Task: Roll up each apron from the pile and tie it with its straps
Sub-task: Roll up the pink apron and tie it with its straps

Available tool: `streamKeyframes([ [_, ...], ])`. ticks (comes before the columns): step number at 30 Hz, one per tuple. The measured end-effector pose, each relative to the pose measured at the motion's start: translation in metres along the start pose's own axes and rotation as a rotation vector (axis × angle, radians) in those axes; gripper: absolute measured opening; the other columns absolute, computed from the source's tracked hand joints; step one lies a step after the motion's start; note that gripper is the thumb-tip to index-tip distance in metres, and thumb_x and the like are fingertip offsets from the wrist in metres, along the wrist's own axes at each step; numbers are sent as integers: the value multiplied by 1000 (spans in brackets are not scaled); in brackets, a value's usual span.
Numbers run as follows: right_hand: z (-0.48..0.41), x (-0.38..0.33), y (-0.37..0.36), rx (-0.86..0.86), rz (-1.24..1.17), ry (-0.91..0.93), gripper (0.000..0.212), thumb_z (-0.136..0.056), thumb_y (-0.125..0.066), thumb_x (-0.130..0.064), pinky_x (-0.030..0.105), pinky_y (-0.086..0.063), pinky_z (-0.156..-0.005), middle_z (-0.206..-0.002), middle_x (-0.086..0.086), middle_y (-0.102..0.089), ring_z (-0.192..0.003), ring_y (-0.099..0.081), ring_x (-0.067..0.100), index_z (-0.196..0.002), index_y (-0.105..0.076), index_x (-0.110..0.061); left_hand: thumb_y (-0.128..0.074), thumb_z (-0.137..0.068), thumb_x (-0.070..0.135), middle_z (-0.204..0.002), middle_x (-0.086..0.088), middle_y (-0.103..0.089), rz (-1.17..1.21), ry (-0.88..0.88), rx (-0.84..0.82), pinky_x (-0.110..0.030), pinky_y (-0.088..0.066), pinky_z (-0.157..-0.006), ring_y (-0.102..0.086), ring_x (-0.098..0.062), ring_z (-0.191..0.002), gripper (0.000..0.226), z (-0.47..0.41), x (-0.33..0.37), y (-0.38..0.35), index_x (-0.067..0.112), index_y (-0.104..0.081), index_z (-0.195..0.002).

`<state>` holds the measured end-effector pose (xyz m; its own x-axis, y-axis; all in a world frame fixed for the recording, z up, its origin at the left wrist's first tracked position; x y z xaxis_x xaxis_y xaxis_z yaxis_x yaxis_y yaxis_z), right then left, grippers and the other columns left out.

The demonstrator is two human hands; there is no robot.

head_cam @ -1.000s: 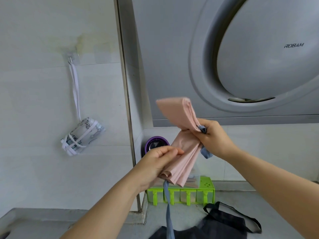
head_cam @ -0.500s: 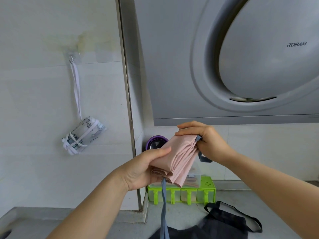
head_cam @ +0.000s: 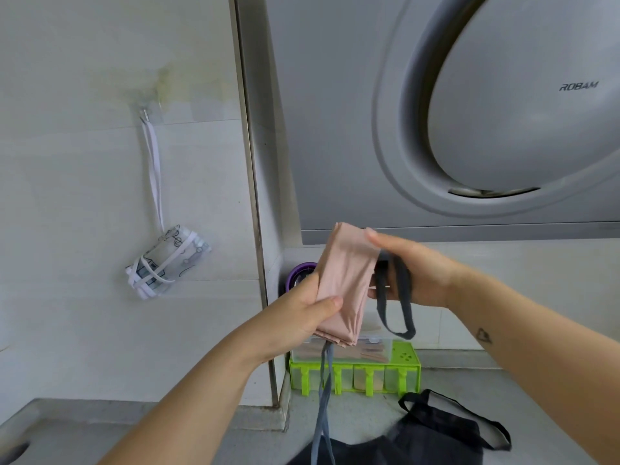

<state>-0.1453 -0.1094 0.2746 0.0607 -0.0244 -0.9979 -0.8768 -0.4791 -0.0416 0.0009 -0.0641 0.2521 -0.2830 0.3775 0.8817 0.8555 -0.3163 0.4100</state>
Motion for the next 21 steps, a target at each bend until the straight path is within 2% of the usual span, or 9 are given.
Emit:
streamKeyframes([
  [2,-5,-6,0,180,16,100,16,-84,-67,-22,22,-50,-53,-63,2,-61,-52,-58,11,-82,-60,-9,-50,-98,21,-127,10,-53,16,-23,11,-38,-43,-105,-53,-8,-118,44,-4,3,-6,35,-31,-135],
  [5,-8,-17,4,288,-53,202,3,-84,-66,-7,26,-57,-62,-72,5,-69,-61,-65,15,-85,-64,-7,-55,-95,15,-125,2,-53,310,14,148,-49,-46,-100,-57,-18,-113,52,-8,2,-4,32,-26,-134],
  [7,-8,-22,5,304,-73,209,5,-83,-67,-7,27,-57,-61,-75,5,-71,-65,-68,16,-87,-65,-7,-51,-95,8,-114,-2,-65,556,72,101,-46,-51,-94,-64,-20,-101,40,-9,3,-9,21,-40,-131],
  [9,-7,-25,1,277,-68,199,7,-83,-68,-8,26,-56,-59,-76,5,-71,-65,-68,16,-89,-65,-7,-50,-95,12,-101,-2,-72,536,94,41,-39,-55,-87,-68,-17,-92,25,-8,8,-14,15,-55,-119],
  [11,-8,-28,-1,273,-23,189,16,-83,-69,-13,27,-55,-63,-85,5,-70,-71,-67,16,-98,-64,-8,-50,-96,11,-100,-3,-72,484,81,109,-34,-57,-82,-68,-17,-91,22,-11,8,-8,14,-58,-116],
  [14,4,-35,19,623,288,325,41,-81,-72,-28,27,-45,-77,-106,-2,-60,-87,-58,12,-116,-55,-14,-51,-96,12,-104,-6,-69,388,46,326,-38,-55,-85,-67,-20,-95,26,-16,1,12,12,-55,-121],
  [16,29,-42,18,859,372,570,18,-84,-70,-24,21,-40,-72,-90,-6,-58,-74,-51,7,-96,-58,-18,-52,-96,13,-110,-8,-68,389,31,437,-41,-54,-88,-66,-24,-100,28,-18,-3,25,11,-53,-124],
  [18,35,-32,3,729,347,630,16,-86,-67,-17,16,-40,-61,-70,-3,-57,-60,-48,5,-75,-56,-15,-52,-97,12,-111,-10,-68,453,11,510,-41,-54,-88,-67,-26,-100,24,-21,-4,34,11,-54,-121],
  [21,19,4,-30,338,342,371,11,-85,-69,-21,12,-44,-62,-75,-1,-67,-65,-60,2,-81,-62,-12,-52,-97,12,-109,-10,-70,560,-18,560,-37,-54,-79,-68,-23,-96,22,-27,2,40,10,-58,-117],
])
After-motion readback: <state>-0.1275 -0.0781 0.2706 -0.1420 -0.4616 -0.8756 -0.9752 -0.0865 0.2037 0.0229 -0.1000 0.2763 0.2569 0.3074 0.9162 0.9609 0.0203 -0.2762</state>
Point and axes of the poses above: each hand's wrist, its own z-axis away from the middle knuckle, its own y-axis out of the back of the hand, x = y × z, the point moved 6 cm from there along -z, towards the middle knuckle
